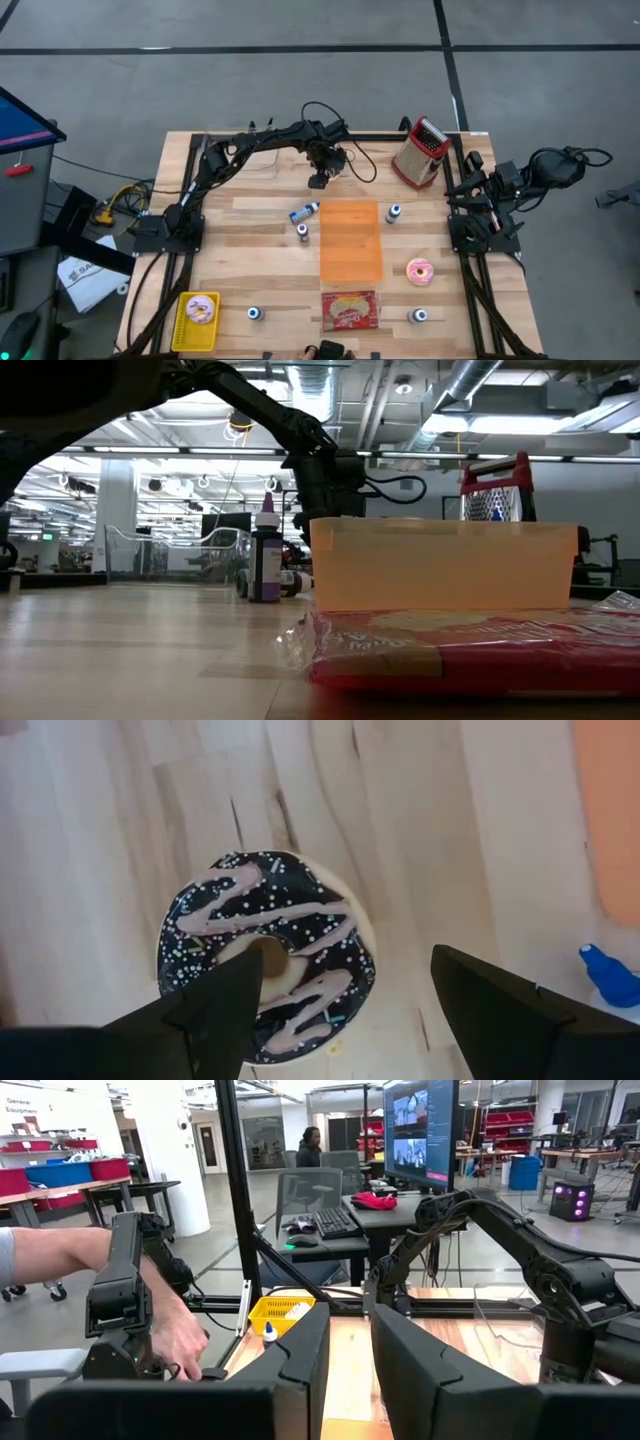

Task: Pick & Place Food Item
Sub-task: Put the black donut into the yellow basket

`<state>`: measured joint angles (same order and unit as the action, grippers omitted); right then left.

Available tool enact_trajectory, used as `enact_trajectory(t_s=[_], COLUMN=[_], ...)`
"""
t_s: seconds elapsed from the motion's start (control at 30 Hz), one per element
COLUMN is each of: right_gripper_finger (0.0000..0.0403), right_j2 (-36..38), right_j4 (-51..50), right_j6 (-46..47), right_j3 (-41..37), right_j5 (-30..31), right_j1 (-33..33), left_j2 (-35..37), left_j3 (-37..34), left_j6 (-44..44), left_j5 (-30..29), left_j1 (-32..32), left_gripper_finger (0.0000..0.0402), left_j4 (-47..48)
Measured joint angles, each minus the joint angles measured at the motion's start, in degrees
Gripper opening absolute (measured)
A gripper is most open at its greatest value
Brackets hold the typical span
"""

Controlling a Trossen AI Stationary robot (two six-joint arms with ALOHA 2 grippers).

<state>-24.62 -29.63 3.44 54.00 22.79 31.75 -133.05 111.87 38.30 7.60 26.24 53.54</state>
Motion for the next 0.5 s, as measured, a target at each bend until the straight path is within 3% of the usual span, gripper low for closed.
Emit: enact_trajectory(t_s=[0.5], right_gripper_finger=[0.0073], right_j2=[0.0], right_j4=[-0.1], right_j6=[-0.5], right_j3=[0.0], right_j5=[-0.2], right_j1=[0.0], left_j2=[0.0], left_j3=[0.0], left_j6=[-1.1], left_j5=[-0.3], left_j1=[-0.2], left_gripper_finger=[0.0285], left_j4=[0.6])
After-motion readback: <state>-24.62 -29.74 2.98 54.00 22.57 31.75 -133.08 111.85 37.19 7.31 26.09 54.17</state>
